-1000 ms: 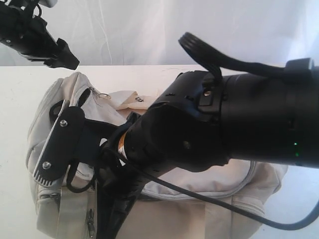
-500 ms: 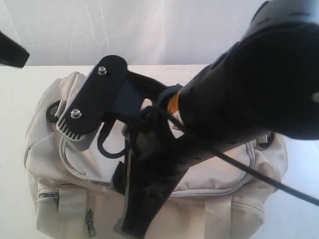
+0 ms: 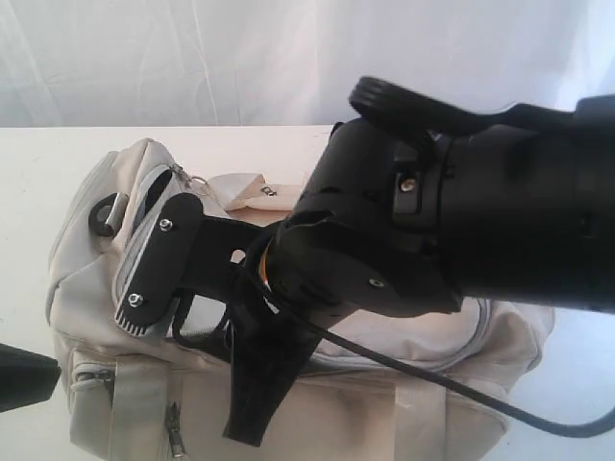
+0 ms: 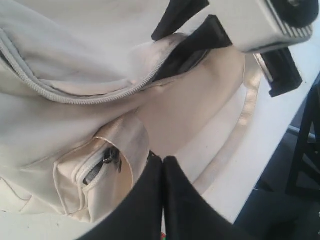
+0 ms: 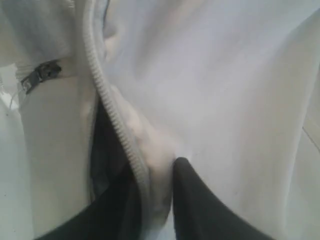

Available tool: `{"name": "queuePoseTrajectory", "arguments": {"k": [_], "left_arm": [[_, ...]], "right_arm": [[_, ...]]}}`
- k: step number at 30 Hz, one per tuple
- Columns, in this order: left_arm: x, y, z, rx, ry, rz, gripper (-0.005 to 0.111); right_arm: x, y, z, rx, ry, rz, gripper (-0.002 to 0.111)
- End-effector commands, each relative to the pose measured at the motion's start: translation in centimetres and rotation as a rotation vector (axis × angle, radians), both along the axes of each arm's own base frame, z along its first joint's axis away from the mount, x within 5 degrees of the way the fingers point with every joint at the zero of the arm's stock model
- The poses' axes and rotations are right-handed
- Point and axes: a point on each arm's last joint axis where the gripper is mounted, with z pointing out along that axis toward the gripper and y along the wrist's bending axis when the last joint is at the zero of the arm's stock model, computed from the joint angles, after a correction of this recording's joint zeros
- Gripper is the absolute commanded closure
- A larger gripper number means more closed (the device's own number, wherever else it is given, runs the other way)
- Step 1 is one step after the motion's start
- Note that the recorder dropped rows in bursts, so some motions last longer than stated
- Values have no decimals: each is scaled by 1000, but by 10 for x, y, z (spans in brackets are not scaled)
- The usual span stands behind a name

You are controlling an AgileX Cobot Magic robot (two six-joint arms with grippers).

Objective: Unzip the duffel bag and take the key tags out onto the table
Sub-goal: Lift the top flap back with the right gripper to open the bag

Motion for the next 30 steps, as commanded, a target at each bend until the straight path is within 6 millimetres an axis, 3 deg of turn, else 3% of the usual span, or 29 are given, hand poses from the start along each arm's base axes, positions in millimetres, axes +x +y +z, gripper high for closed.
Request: {"name": "queuePoseTrajectory", "arguments": {"k": [1, 7, 13, 19, 26, 30], "left_arm": [[-2, -2, 1, -33, -1, -2, 107], [0, -4, 2, -63, -19, -24, 107], [24, -11, 4, -182, -49, -28, 107], [72, -13, 0, -272, -91, 17, 107], [146, -16, -2, -291, -78, 39, 107], [190, -29, -9, -235, -87, 34, 107]], "right_arm": [[3, 1, 7, 28, -55, 6, 108], [16, 2, 32, 12, -199, 14, 108], [51, -10, 72, 120, -331, -82, 108], [89, -29, 97, 196, -446, -138, 108], [137, -39, 83, 191, -501, -164, 108], [161, -43, 76, 223, -540, -173, 108]]}}
